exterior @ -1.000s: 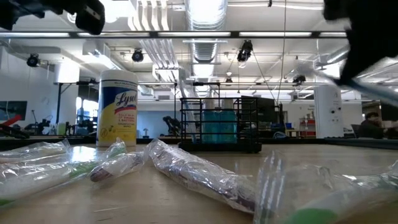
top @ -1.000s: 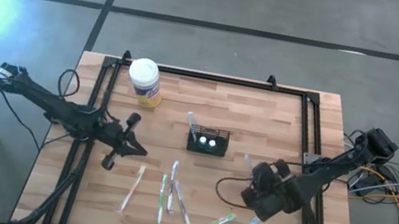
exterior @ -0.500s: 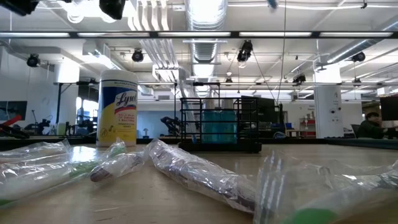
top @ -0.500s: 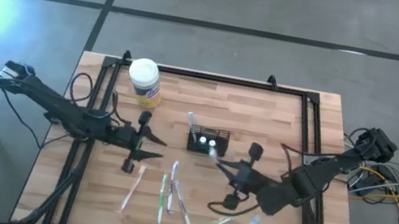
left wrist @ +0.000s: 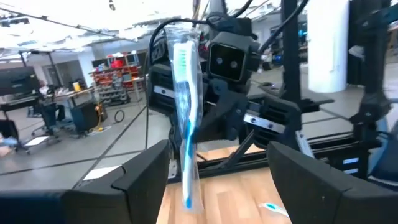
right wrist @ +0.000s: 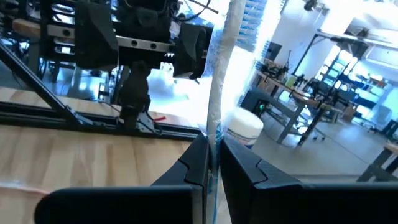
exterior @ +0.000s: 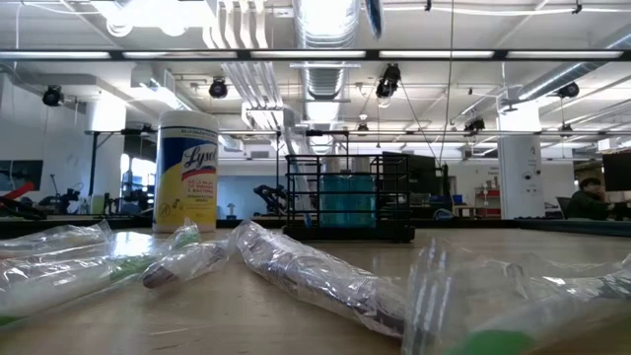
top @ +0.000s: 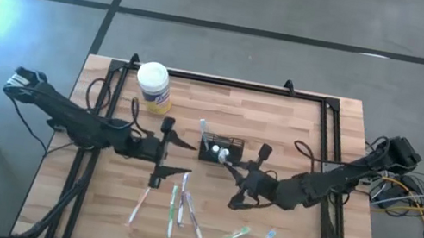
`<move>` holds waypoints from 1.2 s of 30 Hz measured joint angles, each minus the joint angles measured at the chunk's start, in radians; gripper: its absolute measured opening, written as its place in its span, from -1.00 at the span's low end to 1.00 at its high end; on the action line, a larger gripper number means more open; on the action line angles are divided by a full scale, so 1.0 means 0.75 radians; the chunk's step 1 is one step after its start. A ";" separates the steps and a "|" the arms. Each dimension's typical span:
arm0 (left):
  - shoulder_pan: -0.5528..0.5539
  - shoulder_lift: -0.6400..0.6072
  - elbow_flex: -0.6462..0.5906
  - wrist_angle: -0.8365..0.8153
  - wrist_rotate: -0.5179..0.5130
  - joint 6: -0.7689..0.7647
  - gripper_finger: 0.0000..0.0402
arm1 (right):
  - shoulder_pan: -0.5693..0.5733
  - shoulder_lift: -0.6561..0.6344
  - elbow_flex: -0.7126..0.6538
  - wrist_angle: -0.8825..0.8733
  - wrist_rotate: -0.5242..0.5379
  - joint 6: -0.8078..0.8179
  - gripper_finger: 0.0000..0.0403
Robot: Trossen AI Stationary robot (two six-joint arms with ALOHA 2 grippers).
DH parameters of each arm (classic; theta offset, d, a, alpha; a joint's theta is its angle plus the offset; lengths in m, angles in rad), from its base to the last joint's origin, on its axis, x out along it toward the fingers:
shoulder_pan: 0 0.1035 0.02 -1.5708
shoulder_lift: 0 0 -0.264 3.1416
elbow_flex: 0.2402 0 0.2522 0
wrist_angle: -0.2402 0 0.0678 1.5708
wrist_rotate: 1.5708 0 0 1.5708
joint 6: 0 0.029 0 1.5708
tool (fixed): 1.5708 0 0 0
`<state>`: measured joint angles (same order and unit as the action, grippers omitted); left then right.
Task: Pick & Place toothbrushing station
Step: Put the top blue toothbrush into the black mesh organizer
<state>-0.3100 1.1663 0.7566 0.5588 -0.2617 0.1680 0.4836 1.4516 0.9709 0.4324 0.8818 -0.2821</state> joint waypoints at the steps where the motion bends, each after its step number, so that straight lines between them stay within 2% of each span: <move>1: 0.008 0.026 0.018 0.001 0.000 0.000 0.36 | -0.004 0.007 -0.001 0.001 -0.001 0.008 -0.89; 8: 0.091 0.173 0.117 0.011 0.002 -0.037 0.36 | -0.014 0.142 0.088 0.004 0.002 -0.054 -0.89; 14: 0.108 0.214 0.169 0.016 0.135 -0.051 0.36 | -0.014 0.246 0.195 -0.050 0.081 -0.119 -0.89; 26: 0.108 0.187 0.162 -0.020 0.158 -0.042 0.35 | -0.014 0.241 0.226 -0.042 0.081 -0.116 -0.89; 32: 0.107 0.187 0.161 -0.021 0.158 -0.046 0.25 | -0.014 0.243 0.231 -0.037 0.083 -0.091 -0.89; 36: 0.107 0.187 0.161 -0.020 0.158 -0.052 0.01 | -0.014 0.243 0.231 -0.039 0.085 -0.091 -0.89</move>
<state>-0.2298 1.3064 0.8772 0.5436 -0.1432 0.1290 0.4728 1.6338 1.1439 0.4034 0.9459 -0.3505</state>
